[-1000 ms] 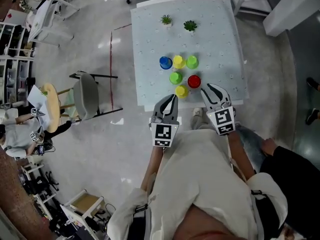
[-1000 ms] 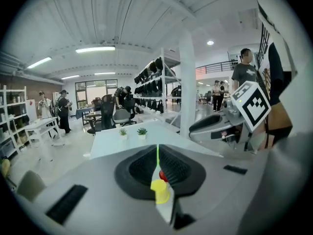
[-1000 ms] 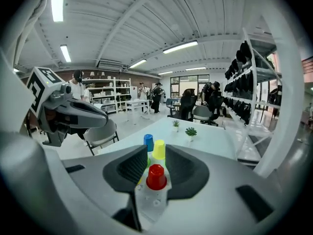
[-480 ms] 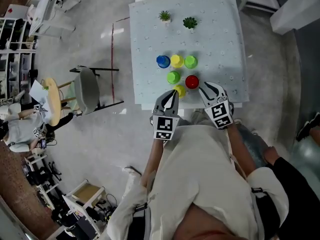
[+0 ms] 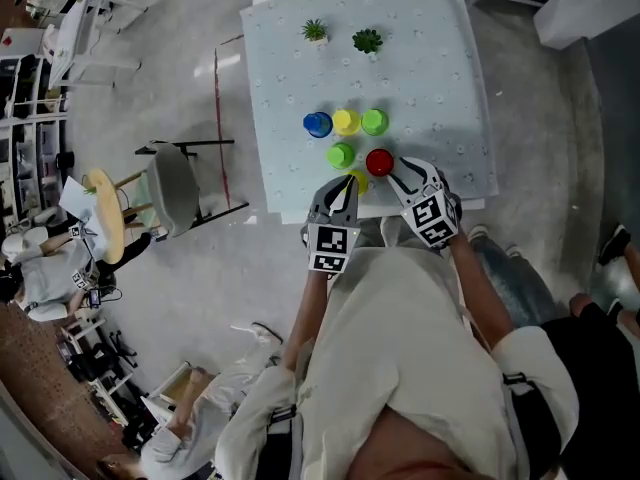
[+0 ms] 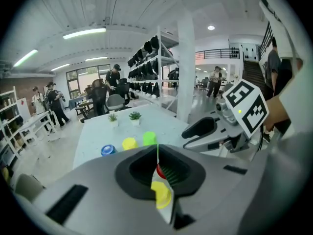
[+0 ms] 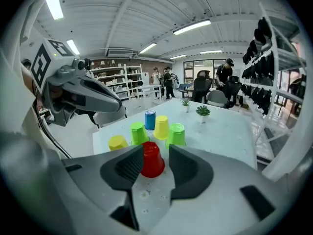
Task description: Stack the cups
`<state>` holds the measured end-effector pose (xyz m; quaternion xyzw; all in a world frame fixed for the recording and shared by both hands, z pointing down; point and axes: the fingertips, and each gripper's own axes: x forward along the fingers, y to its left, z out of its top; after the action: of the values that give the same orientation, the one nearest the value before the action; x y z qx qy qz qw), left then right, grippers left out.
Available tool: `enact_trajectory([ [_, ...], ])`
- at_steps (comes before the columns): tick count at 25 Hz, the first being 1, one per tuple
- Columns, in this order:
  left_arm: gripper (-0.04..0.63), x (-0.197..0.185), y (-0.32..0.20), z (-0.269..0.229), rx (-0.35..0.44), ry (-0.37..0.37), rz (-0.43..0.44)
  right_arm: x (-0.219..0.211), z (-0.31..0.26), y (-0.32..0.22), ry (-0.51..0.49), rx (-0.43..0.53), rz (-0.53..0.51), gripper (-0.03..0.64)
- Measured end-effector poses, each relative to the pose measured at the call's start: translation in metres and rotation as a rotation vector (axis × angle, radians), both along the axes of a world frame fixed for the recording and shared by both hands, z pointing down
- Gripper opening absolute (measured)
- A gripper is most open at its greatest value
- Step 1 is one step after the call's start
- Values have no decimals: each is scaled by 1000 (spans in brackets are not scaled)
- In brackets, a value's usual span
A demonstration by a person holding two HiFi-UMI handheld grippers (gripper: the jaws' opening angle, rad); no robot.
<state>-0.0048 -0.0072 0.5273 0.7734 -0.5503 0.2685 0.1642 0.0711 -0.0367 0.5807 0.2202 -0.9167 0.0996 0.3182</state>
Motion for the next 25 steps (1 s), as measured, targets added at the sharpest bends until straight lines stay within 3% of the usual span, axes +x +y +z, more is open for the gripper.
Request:
enact_trajectory([
  [11, 21, -5, -11, 25, -45, 19, 76, -21, 22, 4, 78, 0, -23, 193],
  [25, 21, -4, -16, 42, -91, 51, 199, -27, 42, 5, 130, -46, 25, 219],
])
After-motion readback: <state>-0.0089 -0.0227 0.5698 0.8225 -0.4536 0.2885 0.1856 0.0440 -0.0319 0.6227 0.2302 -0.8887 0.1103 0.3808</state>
